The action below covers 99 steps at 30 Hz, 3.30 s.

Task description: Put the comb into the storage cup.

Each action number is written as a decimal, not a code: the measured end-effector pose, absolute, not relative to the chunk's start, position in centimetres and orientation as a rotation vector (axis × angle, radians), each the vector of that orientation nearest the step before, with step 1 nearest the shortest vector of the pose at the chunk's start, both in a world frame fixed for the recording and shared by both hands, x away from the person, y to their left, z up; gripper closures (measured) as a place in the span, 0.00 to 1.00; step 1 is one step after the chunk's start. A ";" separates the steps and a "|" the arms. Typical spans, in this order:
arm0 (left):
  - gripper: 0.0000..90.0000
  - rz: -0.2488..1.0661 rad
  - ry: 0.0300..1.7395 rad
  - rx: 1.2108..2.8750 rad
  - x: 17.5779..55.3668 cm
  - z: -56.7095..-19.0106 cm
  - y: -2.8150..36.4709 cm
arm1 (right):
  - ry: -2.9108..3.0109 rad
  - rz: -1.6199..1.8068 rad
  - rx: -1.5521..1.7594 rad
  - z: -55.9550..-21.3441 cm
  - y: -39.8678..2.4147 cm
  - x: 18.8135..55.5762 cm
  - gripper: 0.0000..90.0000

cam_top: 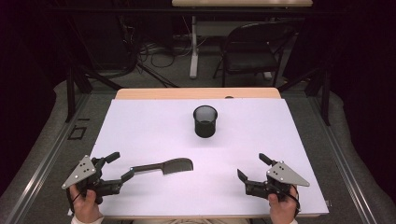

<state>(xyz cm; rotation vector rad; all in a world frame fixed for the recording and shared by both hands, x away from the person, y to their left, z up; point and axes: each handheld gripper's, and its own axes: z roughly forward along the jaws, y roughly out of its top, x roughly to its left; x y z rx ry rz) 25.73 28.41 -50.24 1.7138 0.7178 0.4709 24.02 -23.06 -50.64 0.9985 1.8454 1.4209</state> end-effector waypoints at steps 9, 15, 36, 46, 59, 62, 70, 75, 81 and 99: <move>0.17 0.461 0.724 1.742 26.1 -50.4 28.2 | 1.860 1.418 1.018 -50.9 -23.2 24.2 0.09; 0.17 0.426 0.752 1.754 26.4 -50.6 28.1 | 1.865 1.410 1.015 -51.0 -23.2 24.4 0.09; 0.22 0.476 0.879 1.761 27.4 -49.9 28.1 | 1.884 1.389 1.023 -51.2 -22.9 24.4 0.09; 0.26 0.479 0.904 1.763 28.3 -48.8 28.1 | 1.883 1.381 1.035 -51.3 -22.8 24.6 0.09; 0.36 0.469 0.935 1.799 30.1 -47.6 27.3 | 1.881 1.378 1.045 -51.3 -22.8 24.6 0.09; 0.38 0.456 0.940 1.802 30.6 -47.3 27.0 | 1.879 1.377 1.044 -51.3 -22.8 24.7 0.09; 0.46 0.481 0.983 1.812 31.8 -46.8 26.2 | 1.881 1.376 1.041 -51.4 -22.8 24.7 0.09; 0.49 0.460 0.993 1.825 32.5 -46.8 25.7 | 1.886 1.377 1.042 -51.4 -22.9 24.8 0.10; 0.53 0.464 1.035 1.824 33.2 -46.8 25.0 | 1.891 1.379 1.037 -51.4 -22.8 24.8 0.10; 0.59 0.440 1.110 1.879 33.9 -49.3 25.1 | 1.919 1.366 1.026 -51.6 -22.6 24.9 0.12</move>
